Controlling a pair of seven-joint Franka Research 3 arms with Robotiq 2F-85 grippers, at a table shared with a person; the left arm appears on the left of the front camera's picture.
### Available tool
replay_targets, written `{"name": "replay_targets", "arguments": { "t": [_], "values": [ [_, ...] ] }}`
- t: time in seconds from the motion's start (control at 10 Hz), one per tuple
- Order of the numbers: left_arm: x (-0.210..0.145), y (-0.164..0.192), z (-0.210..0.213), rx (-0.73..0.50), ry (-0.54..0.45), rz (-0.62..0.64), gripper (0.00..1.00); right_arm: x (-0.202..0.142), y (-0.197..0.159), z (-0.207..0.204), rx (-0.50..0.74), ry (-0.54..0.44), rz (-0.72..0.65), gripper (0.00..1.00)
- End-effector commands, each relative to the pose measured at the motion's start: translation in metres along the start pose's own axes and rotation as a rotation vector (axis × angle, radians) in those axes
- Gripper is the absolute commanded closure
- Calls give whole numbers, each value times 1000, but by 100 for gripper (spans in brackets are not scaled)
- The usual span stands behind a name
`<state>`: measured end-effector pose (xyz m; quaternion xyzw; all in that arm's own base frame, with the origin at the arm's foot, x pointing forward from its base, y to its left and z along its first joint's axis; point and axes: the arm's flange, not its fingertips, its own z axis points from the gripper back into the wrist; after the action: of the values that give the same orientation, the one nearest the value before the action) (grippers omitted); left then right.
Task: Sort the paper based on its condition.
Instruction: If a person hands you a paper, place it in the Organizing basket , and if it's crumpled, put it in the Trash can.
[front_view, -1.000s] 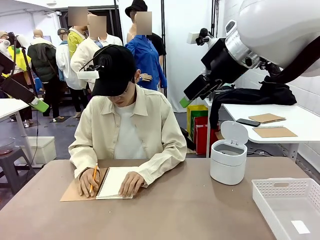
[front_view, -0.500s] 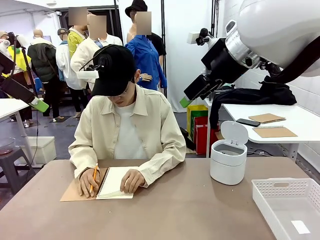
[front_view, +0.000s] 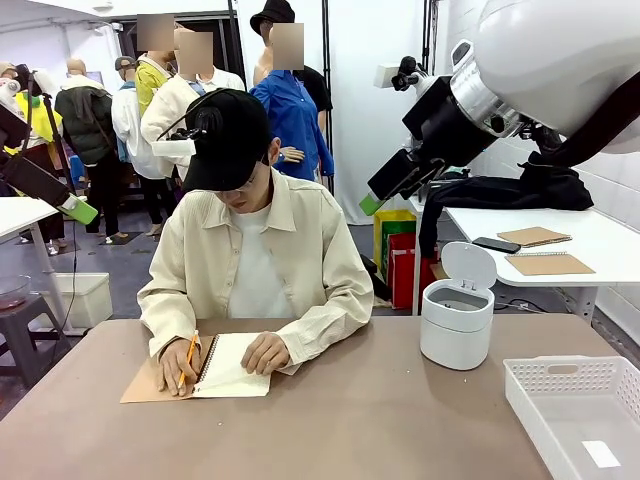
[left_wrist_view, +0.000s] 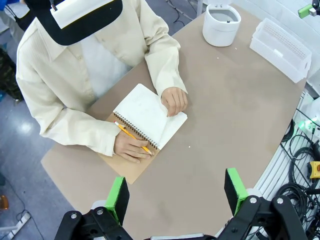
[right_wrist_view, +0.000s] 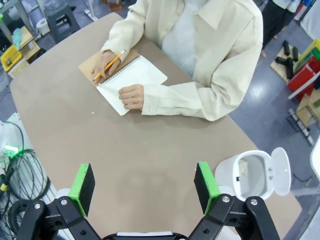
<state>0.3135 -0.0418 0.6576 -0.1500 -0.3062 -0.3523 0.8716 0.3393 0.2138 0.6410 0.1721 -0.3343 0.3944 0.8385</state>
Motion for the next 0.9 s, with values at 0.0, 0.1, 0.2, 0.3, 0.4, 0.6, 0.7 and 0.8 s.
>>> {"name": "replay_targets", "arguments": {
  "t": [0.0,0.1,0.2,0.3,0.4,0.6,0.7,0.8],
  "values": [
    [0,0,1,3,-6,0,0,-1,0,-1,-3,0,-3,0],
    [0,0,1,3,-6,0,0,-1,0,-1,-3,0,-3,0],
    [0,0,1,3,-6,0,0,-1,0,-1,-3,0,-3,0],
    [0,0,1,3,-6,0,0,-1,0,-1,-3,0,-3,0],
    [0,0,1,3,-6,0,0,-1,0,-1,-3,0,-3,0],
    [0,0,1,3,-6,0,0,-1,0,-1,-3,0,-3,0],
    [0,0,1,3,-6,0,0,-1,0,-1,-3,0,-3,0],
    [0,0,1,3,-6,0,0,-1,0,-1,-3,0,-3,0]
  ]
}}
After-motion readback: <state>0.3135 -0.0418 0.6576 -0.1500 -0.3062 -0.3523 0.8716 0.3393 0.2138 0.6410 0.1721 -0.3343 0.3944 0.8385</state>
